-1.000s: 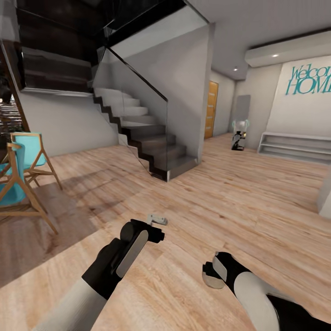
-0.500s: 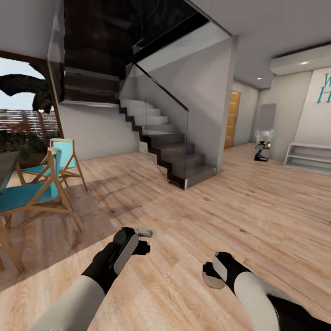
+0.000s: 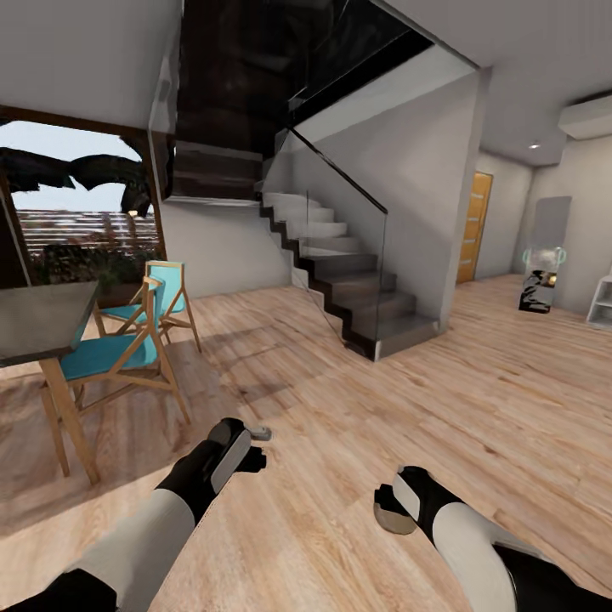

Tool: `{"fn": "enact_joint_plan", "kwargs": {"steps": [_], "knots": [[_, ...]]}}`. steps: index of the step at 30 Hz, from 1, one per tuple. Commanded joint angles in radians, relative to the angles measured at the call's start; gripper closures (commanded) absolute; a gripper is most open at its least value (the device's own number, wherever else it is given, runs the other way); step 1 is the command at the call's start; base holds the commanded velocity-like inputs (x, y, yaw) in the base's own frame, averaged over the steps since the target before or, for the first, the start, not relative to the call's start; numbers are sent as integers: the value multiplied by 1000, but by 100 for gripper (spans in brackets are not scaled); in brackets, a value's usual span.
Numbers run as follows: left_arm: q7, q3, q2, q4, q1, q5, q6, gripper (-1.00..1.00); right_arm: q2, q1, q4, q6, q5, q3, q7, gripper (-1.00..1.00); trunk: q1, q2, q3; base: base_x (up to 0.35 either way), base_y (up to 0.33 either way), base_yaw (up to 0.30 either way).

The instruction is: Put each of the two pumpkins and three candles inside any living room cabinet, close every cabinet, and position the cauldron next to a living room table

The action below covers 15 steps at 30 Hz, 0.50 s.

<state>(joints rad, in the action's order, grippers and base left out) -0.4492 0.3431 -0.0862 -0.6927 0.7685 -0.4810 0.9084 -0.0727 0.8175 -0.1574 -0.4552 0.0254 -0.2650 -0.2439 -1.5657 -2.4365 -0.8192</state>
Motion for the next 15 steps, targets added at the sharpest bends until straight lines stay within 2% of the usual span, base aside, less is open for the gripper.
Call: {"fn": "enact_joint_plan", "kwargs": {"steps": [1,7,15], "knots": [[-9,4,0,20,9,-12,-2,-100,-1,0,-2,-5,2,-7,-3,100,4,7,2,0,0,284],[-10,4,0,60,24,-14,-22,-100,-1,0,-2,-5,2,-7,-3,100,27,49,17,0,0,267],[-10,4,0,68,26,-12,-26,-100,-1,0,-2,-5,1,-5,-3,100,58,105,32,0,0,172]]}}
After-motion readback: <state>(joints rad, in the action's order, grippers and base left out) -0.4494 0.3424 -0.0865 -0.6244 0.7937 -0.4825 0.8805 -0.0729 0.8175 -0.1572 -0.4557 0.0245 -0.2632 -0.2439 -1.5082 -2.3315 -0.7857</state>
